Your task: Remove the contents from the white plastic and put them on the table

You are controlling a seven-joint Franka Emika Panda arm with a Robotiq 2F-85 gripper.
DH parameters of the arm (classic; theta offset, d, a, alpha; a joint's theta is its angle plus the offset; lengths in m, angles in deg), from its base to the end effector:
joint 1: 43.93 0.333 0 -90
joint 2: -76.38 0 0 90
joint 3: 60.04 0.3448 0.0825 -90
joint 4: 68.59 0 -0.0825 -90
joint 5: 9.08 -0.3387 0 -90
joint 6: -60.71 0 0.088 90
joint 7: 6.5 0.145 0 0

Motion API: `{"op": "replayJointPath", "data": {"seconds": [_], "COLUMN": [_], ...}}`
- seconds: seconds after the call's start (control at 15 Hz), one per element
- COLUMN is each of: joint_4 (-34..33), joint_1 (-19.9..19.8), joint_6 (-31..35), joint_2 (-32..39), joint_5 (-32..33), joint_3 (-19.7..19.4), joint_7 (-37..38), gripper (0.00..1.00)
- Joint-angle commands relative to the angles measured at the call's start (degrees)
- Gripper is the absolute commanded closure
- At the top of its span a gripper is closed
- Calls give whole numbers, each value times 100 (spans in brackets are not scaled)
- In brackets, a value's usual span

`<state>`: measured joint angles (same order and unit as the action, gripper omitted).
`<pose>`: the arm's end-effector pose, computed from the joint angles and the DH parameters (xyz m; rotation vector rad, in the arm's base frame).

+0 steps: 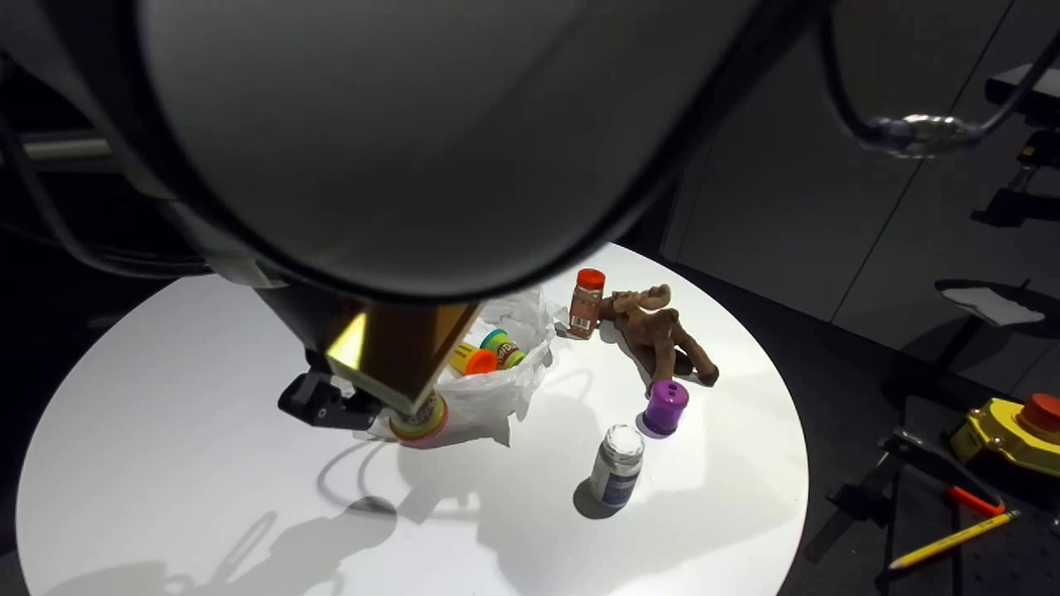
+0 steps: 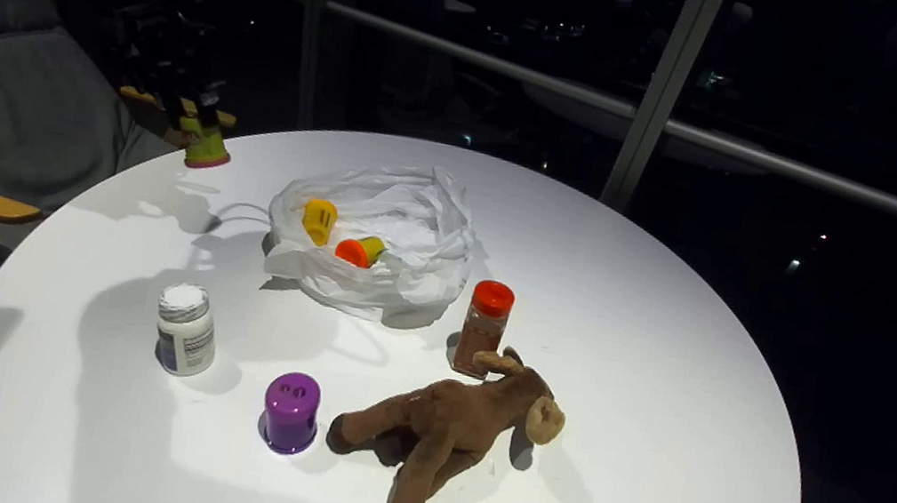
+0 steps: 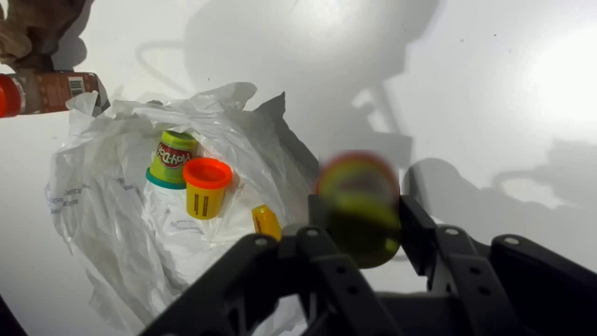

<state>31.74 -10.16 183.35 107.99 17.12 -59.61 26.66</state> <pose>0.5370 0.3246 0.2667 2.7228 0.4091 0.0936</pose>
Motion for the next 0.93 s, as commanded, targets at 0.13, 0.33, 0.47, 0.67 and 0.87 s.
{"op": "replayJointPath", "data": {"seconds": [0.13, 0.33, 0.47, 0.67, 0.87], "joint_4": [431, 357, 339, 286, 294], "joint_1": [-320, -690, -948, -1131, -1168], "joint_6": [1010, 1482, 1659, 1664, 1694], "joint_2": [25, 327, 512, 704, 764], "joint_5": [214, -238, -729, -1220, -1452], "joint_3": [93, 292, 514, 691, 745], "joint_7": [105, -342, -863, -1456, -1773], "gripper": [83, 83, 83, 83, 83]}}
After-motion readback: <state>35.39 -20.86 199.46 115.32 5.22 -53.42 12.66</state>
